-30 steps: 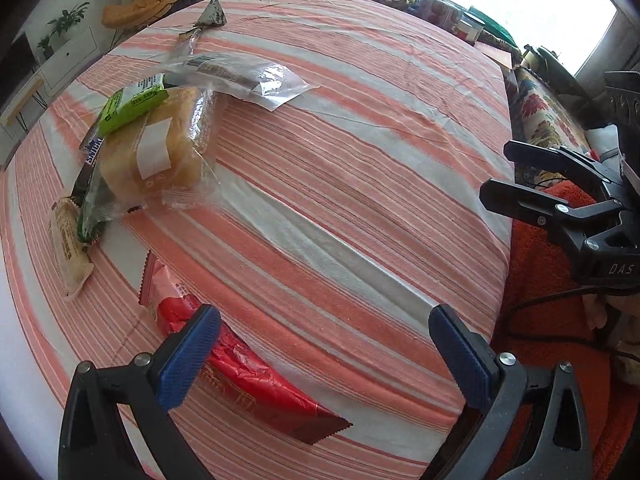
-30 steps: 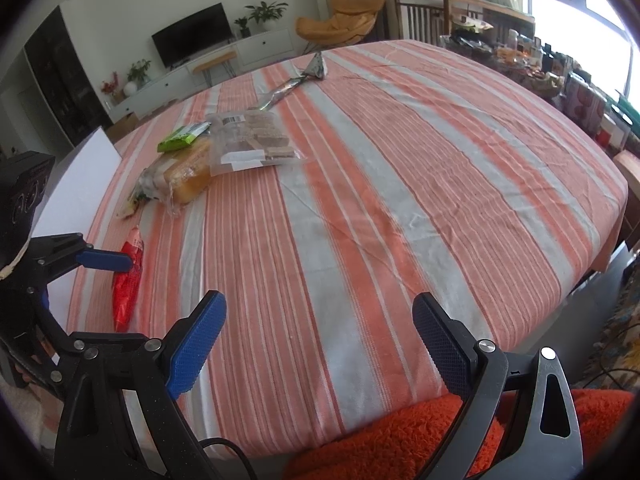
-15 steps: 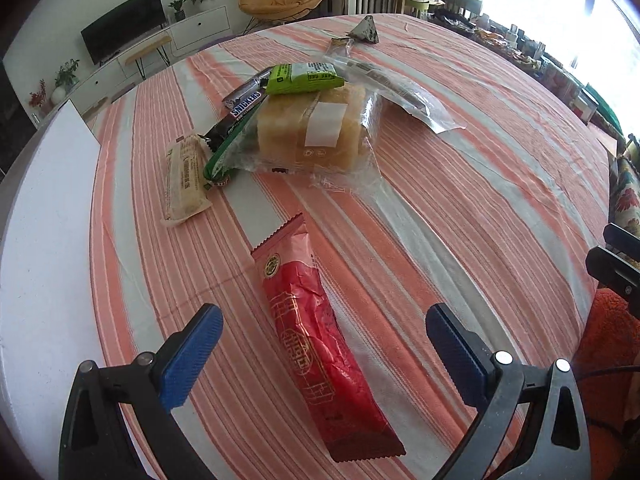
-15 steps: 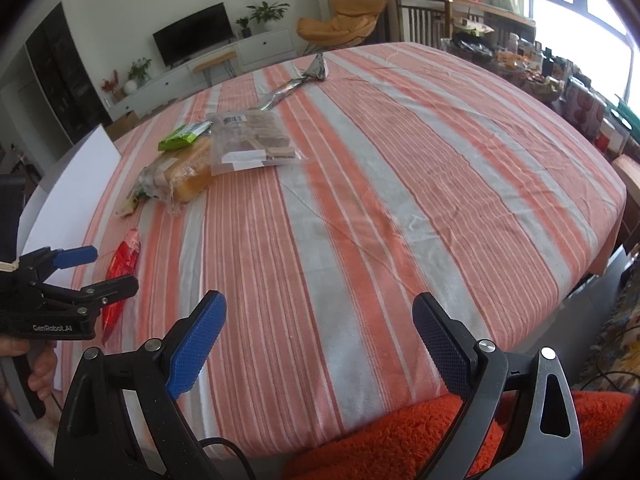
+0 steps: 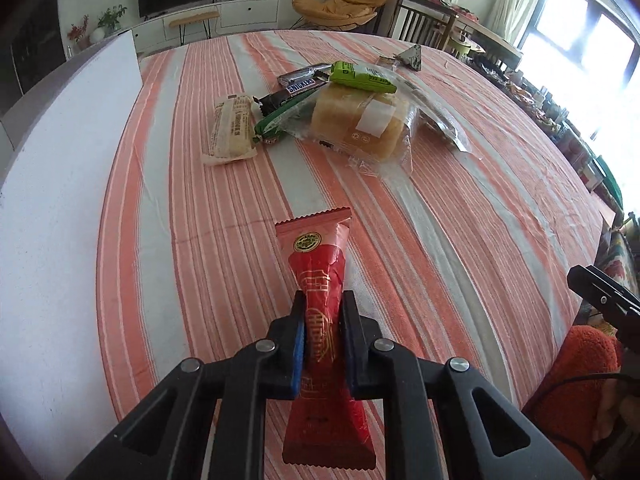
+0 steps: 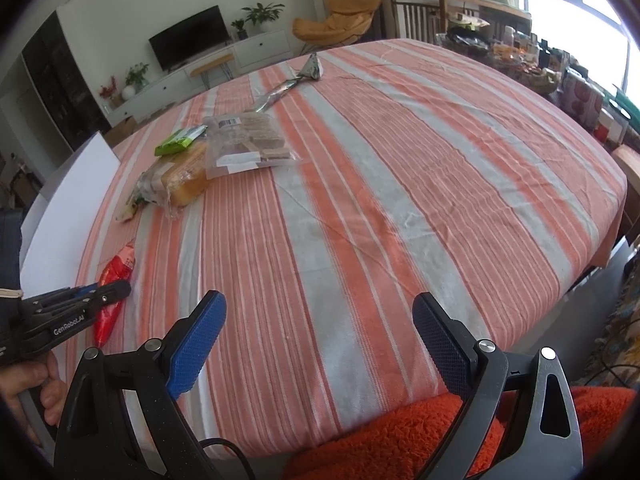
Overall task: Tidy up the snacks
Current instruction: 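Lift the red packet with the left gripper while the right gripper grasps the cream-coloured wrapped bar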
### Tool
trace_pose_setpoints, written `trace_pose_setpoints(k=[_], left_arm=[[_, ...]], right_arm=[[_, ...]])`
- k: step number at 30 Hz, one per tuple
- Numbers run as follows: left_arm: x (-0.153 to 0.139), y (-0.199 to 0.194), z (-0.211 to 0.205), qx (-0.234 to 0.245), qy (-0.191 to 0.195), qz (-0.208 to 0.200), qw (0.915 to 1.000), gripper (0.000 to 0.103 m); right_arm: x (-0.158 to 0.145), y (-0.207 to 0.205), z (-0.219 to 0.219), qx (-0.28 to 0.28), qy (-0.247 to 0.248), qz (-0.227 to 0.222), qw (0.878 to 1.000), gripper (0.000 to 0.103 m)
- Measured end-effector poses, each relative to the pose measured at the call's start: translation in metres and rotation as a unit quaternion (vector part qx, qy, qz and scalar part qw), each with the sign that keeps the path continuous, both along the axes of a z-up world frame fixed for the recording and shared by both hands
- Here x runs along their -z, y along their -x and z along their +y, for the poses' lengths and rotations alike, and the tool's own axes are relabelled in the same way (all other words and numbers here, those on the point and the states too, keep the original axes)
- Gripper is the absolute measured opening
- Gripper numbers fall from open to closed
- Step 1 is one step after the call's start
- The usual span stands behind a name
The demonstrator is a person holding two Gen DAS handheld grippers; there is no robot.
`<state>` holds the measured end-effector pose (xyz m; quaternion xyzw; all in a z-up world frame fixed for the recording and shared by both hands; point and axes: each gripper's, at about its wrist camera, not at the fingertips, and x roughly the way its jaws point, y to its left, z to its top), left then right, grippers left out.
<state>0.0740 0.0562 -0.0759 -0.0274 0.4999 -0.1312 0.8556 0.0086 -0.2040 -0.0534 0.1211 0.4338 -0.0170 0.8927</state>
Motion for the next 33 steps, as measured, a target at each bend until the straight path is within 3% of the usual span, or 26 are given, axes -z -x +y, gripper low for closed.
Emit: trace_pose_setpoints(k=[3,5,7,9,12,14,17,21,25,27,29,31,33], left_arm=[[-0.001,0.019,0.011,-0.016,0.022,-0.01,0.9996,0.014],[-0.002,0.029,0.015,-0.023,0.022,-0.022,0.9993,0.014],[-0.003,0.036,0.016,-0.025,0.019,-0.033,0.999,0.014],[-0.002,0.042,0.017,-0.026,0.021,-0.039,0.9987,0.014],[0.002,0.045,0.021,-0.031,0.032,-0.038,0.9983,0.014],[0.007,0.048,0.026,-0.038,0.046,-0.027,0.9979,0.014],[0.011,0.05,0.031,-0.04,0.055,-0.024,0.9974,0.014],[0.012,0.051,0.034,-0.041,0.06,-0.027,0.997,0.014],[0.012,0.051,0.036,-0.042,0.068,-0.03,0.9963,0.014],[0.014,0.048,0.037,-0.041,0.067,-0.032,0.9964,0.014],[0.014,0.049,0.039,-0.043,0.065,-0.034,0.9964,0.014],[0.013,0.056,0.038,-0.041,0.061,-0.035,0.9967,0.014],[0.012,0.06,0.038,-0.04,0.057,-0.036,0.9969,0.014]], right_arm=[[0.004,-0.006,0.002,-0.022,-0.016,0.017,1.0,0.096],[0.006,-0.018,0.01,-0.065,-0.052,0.04,0.996,0.096],[0.002,-0.035,0.026,-0.123,-0.137,0.051,0.981,0.096],[-0.006,-0.064,0.053,-0.176,-0.22,0.071,0.957,0.096],[-0.021,-0.122,0.111,-0.246,-0.284,0.093,0.922,0.096],[-0.024,-0.164,0.147,-0.261,-0.3,0.099,0.912,0.096],[-0.012,-0.217,0.184,-0.247,-0.316,0.114,0.909,0.093],[0.02,-0.255,0.204,-0.209,-0.284,0.159,0.922,0.093],[0.023,-0.267,0.218,-0.215,-0.204,0.165,0.941,0.071],[0.028,-0.271,0.227,-0.212,-0.175,0.174,0.945,0.068],[0.035,-0.276,0.234,-0.187,-0.131,0.189,0.955,0.051],[0.035,-0.277,0.242,-0.181,-0.105,0.185,0.96,0.049],[0.035,-0.278,0.259,-0.204,-0.046,0.186,0.96,0.049]])
